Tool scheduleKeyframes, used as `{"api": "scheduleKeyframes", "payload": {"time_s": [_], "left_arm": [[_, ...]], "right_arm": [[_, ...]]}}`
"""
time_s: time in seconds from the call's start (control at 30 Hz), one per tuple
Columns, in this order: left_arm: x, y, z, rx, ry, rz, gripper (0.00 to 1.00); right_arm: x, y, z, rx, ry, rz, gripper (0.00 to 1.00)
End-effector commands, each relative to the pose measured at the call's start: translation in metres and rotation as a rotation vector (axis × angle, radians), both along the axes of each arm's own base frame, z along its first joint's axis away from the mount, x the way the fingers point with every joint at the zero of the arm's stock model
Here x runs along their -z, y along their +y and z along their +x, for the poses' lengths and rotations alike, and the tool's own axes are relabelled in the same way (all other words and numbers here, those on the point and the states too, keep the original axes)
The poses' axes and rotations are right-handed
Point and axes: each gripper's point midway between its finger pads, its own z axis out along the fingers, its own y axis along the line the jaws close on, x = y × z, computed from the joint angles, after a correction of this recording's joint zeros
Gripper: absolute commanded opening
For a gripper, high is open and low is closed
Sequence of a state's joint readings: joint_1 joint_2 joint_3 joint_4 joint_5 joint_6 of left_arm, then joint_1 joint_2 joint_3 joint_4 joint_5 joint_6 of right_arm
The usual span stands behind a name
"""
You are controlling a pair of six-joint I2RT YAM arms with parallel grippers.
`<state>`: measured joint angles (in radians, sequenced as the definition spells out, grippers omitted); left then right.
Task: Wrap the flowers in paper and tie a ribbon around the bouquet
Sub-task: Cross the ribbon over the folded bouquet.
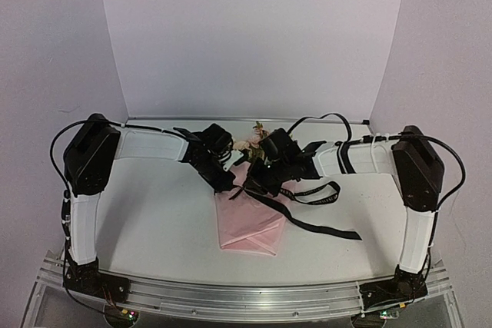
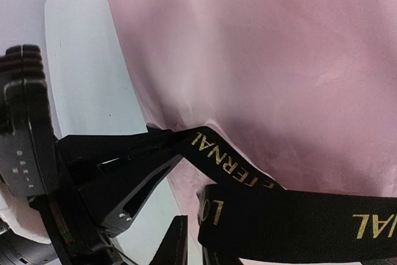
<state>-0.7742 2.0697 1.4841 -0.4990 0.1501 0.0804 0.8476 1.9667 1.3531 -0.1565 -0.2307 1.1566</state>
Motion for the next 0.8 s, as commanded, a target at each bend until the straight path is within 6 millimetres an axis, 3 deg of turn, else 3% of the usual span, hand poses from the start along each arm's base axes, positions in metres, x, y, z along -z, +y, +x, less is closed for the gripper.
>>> {"api": "scheduleKeyframes", "payload": {"time_s": [0.0, 0.17, 0.37, 0.6, 0.77], "left_arm": [[-0.029, -0.008, 0.008, 0.001, -0.066, -0.073, 0.01], [-0.031, -0.005, 0.006, -0.002, -0.051, -0.091, 0.0], [-0.042, -0.005, 0.005, 0.0, -0.039, -0.127, 0.0], [-0.047, -0.008, 0.004, 0.012, -0.018, -0.148, 0.0], [-0.046, -0.011, 0.003, 0.019, -0.002, -0.159, 0.0]], "right_arm": [[0.008, 0.011, -0.002, -0.07, -0.069, 0.019, 0.12], [0.011, 0.021, -0.002, -0.074, -0.085, 0.048, 0.0], [0.009, 0.016, -0.005, -0.097, -0.105, 0.028, 0.01], [-0.032, -0.008, -0.015, -0.338, -0.307, -0.146, 0.33], [-0.039, -0.032, -0.012, -0.488, -0.369, -0.186, 0.6]]}}
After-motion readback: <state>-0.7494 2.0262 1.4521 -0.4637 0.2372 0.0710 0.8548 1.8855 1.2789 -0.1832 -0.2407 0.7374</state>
